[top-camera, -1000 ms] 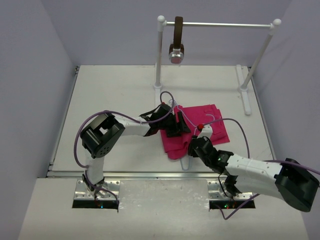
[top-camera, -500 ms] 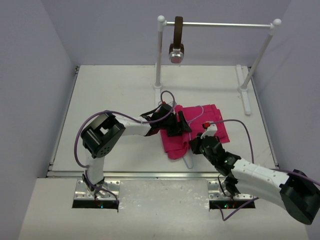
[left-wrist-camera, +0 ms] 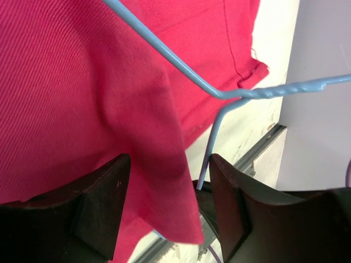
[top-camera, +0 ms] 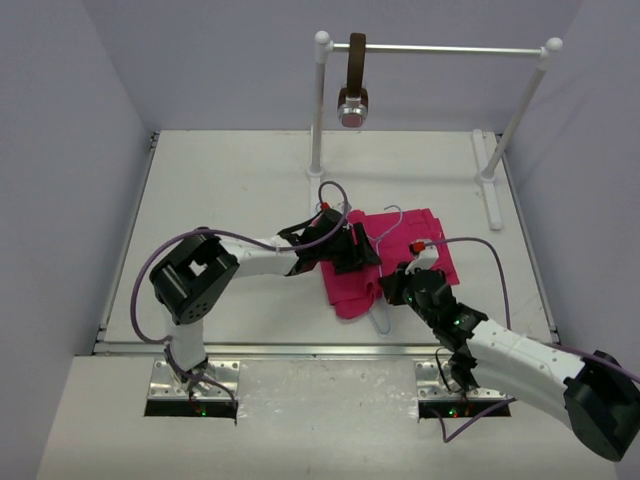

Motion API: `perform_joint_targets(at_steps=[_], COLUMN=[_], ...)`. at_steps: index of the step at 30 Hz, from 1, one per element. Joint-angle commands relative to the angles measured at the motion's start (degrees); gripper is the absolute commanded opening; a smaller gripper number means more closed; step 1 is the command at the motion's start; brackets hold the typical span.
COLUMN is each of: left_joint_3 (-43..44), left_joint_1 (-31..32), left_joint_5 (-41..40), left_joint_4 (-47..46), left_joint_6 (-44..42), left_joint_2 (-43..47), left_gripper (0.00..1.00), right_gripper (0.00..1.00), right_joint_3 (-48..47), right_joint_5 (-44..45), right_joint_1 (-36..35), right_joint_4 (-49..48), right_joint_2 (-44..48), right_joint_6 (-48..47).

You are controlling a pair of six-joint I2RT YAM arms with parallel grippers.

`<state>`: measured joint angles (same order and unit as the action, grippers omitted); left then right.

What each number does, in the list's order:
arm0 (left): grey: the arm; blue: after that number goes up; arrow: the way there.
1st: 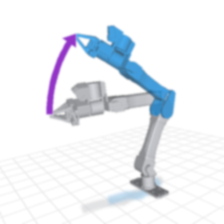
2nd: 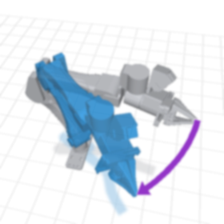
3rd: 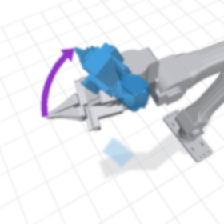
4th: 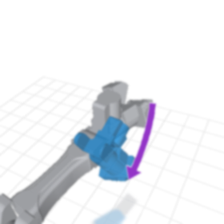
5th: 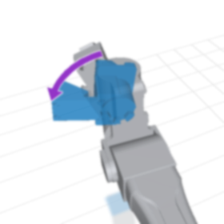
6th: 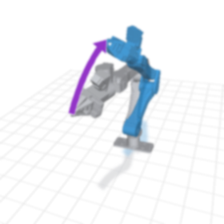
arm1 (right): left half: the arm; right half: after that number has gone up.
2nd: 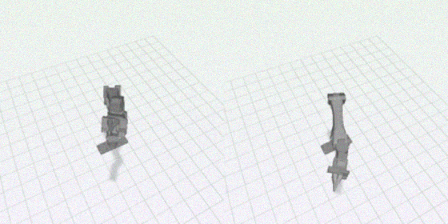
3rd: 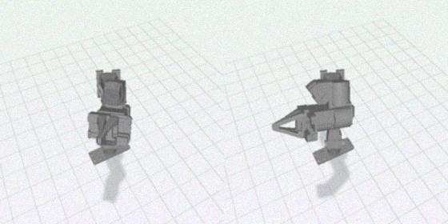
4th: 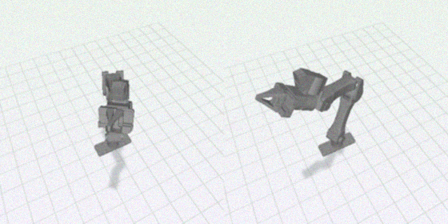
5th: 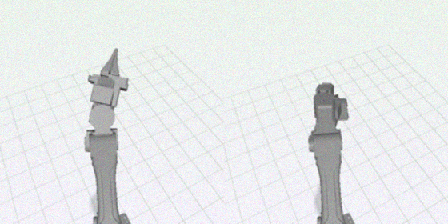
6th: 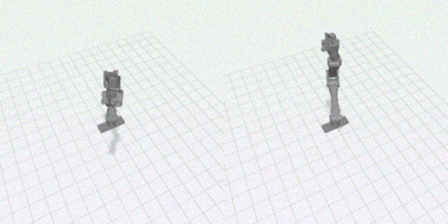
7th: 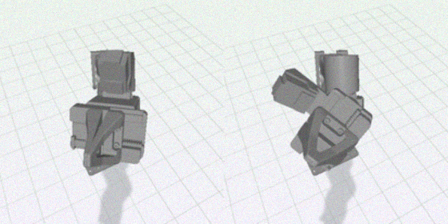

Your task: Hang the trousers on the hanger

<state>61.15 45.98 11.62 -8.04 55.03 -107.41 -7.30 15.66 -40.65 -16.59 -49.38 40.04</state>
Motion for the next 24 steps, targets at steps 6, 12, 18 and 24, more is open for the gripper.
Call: perform_joint_targets(at_steps=[6, 12, 18, 24], left_joint_3=[-0.62, -3.91, -7.84, -8.12], left_joint_1=[0.78, 1.2, 1.28, 2.71], left_joint_5=[-8.55, -10.17, -0.66, 5.14], left_joint_4=[4.9, 7.95, 0.03, -6.52], left_joint_6=[-0.97, 0.52, 1.14, 3.51], left_joint_2=[12.68, 14.51, 13.1, 9.02], left_gripper=[0.57, 0.18, 0.0, 0.0], right_gripper=[0.0, 0.0, 0.0, 0.0], right_joint_3=[-1.4, -2.4, -2.46, -2.55], right_joint_5=[-0.37, 0.07, -0.58, -1.82], right_joint_1=[0.22, 0.22, 0.22, 0.19], right_joint_4=[2.97, 4.88, 5.37, 4.96], right_joint_2=[6.66, 6.84, 7.31, 6.86], right_joint_6=[-1.81, -2.62, -2.31, -1.96])
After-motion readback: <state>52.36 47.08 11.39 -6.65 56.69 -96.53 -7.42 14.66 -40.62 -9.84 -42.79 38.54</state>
